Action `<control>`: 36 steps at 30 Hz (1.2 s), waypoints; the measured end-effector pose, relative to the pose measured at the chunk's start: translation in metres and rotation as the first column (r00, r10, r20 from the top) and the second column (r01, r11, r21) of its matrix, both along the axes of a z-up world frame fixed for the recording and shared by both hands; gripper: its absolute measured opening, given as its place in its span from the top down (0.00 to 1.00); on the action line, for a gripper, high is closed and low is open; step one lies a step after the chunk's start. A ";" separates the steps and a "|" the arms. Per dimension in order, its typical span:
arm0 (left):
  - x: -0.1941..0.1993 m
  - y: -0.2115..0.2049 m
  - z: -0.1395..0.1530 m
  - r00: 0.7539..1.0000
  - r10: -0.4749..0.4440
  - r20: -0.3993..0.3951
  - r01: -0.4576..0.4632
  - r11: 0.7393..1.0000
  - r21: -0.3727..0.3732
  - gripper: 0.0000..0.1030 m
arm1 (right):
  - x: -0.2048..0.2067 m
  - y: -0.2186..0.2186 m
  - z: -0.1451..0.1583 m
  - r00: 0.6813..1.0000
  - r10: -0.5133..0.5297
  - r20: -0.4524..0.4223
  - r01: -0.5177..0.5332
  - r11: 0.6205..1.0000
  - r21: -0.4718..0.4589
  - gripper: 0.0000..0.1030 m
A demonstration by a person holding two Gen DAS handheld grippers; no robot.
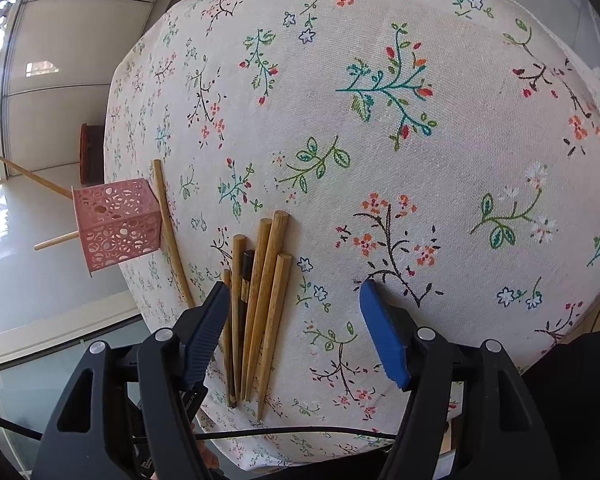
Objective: Organize utensils
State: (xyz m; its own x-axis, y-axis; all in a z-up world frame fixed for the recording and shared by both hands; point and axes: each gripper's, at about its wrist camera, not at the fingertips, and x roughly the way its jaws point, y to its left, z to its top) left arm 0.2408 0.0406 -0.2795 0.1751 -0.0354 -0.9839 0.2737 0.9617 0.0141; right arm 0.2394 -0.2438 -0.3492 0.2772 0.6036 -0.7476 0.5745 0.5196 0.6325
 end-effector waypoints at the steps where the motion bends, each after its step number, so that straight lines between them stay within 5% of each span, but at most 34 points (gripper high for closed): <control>1: -0.004 0.000 0.001 1.000 -0.006 -0.004 0.006 1.000 0.010 0.93 | -0.001 0.001 0.000 1.000 0.001 -0.001 -0.001 1.000 -0.002 0.36; 7: -0.030 0.006 0.016 1.000 0.001 0.025 -0.002 1.000 0.021 0.94 | -0.006 0.007 0.002 1.000 0.007 -0.005 -0.007 1.000 -0.028 0.36; 13: -0.068 0.010 0.075 0.992 0.004 0.126 0.007 0.996 -0.084 0.95 | -0.010 0.012 0.003 1.000 0.013 -0.018 -0.013 0.999 -0.030 0.36; 22: -0.085 0.012 0.156 0.939 0.102 0.327 -0.035 0.978 -0.203 0.96 | -0.006 0.023 0.002 0.998 0.002 -0.062 -0.006 0.998 -0.058 0.34; 26: -0.091 0.027 0.184 0.911 0.139 0.387 -0.040 0.967 -0.252 0.96 | -0.001 0.028 0.004 0.996 -0.032 -0.080 0.022 0.992 -0.125 0.41; 30: -0.091 0.035 0.193 0.896 0.150 0.419 -0.034 0.962 -0.270 0.96 | 0.002 0.037 0.009 0.993 -0.018 -0.116 -0.010 0.971 -0.239 0.66; 36: -0.092 0.043 0.193 0.887 0.158 0.434 -0.027 0.956 -0.292 0.96 | 0.008 0.039 0.010 0.989 -0.058 -0.135 0.020 0.964 -0.266 0.66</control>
State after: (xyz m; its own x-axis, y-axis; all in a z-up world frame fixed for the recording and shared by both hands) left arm 0.1486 0.0836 -0.0867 0.6094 -0.2492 -0.7527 0.2100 0.9661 -0.1498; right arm 0.2474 -0.2051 -0.3390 0.1773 0.3710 -0.9115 0.6711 0.6319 0.3877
